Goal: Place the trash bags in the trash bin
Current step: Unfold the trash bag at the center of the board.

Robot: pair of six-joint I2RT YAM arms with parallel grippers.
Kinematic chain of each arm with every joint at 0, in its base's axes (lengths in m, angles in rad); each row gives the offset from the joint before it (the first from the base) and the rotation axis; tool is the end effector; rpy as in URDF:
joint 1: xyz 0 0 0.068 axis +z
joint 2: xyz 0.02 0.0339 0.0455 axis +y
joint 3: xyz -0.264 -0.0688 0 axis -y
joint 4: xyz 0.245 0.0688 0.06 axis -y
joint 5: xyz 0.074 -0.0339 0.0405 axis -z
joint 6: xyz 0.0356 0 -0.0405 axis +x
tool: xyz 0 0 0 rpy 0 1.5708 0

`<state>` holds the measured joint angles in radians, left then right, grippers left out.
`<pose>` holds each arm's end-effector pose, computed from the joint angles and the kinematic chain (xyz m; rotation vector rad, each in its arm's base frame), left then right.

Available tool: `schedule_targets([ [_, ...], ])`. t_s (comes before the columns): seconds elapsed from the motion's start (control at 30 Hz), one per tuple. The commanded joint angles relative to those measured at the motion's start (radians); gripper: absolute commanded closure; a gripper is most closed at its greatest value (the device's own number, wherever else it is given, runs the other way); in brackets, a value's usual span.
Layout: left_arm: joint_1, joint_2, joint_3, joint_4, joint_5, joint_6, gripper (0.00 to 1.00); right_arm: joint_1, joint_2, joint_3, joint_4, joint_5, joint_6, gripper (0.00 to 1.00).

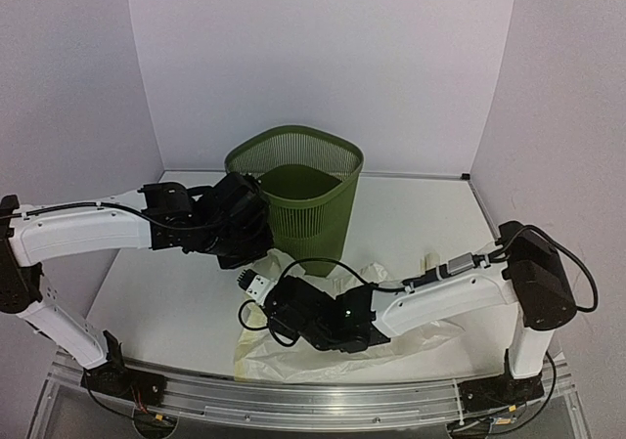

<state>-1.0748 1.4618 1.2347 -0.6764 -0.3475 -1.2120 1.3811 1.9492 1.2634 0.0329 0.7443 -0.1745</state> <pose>0.1582 -0.2669 0.2948 -0.3221 2.4760 -0.6048 0.1038 0.4126 0.1892 -1.1276 1.6941 -0.0821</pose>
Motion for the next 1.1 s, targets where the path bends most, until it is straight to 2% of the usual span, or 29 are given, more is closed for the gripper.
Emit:
schedule_targets([
  [0.0,-0.001,-0.003,0.006,-0.012,0.023,0.0,1.0,0.0,-0.069,-0.041,0.058,-0.117,0.016,1.0],
  [0.07,0.0,-0.013,0.006,0.011,0.034,0.027,0.99,0.0,-0.112,-0.073,0.055,-0.214,0.018,1.0],
  [0.1,0.0,-0.026,0.004,0.027,0.039,0.047,0.94,0.0,-0.137,-0.084,0.046,-0.252,0.018,1.0],
  [0.3,-0.01,-0.184,-0.089,0.181,0.114,0.213,0.32,-0.024,-0.287,-0.151,-0.03,-0.485,0.103,1.0],
  [0.4,-0.017,-0.342,-0.188,0.315,0.188,0.347,0.05,-0.118,-0.38,-0.201,-0.031,-0.74,0.223,1.0],
  [0.43,-0.017,-0.387,-0.223,0.356,0.209,0.375,0.01,-0.163,-0.403,-0.217,-0.031,-0.819,0.263,1.0],
  [0.57,-0.017,-0.569,-0.312,0.409,0.288,0.496,0.0,-0.299,-0.504,-0.261,-0.059,-1.131,0.36,1.0],
  [0.63,-0.017,-0.635,-0.345,0.412,0.319,0.549,0.0,-0.338,-0.547,-0.266,-0.064,-1.221,0.395,1.0],
  [0.73,-0.017,-0.698,-0.412,0.502,0.483,0.625,0.0,-0.379,-0.596,-0.273,-0.068,-1.312,0.434,1.0],
  [0.83,-0.017,-0.698,-0.473,0.635,0.655,0.685,0.0,-0.409,-0.619,-0.263,-0.068,-1.4,0.482,1.0],
  [0.97,-0.017,-0.622,-0.483,0.726,0.759,0.718,0.01,-0.412,-0.608,-0.228,-0.073,-1.486,0.564,1.0],
  [1.07,-0.017,-0.551,-0.477,0.807,0.876,0.732,0.13,-0.413,-0.592,-0.22,-0.092,-1.435,0.587,1.0],
])
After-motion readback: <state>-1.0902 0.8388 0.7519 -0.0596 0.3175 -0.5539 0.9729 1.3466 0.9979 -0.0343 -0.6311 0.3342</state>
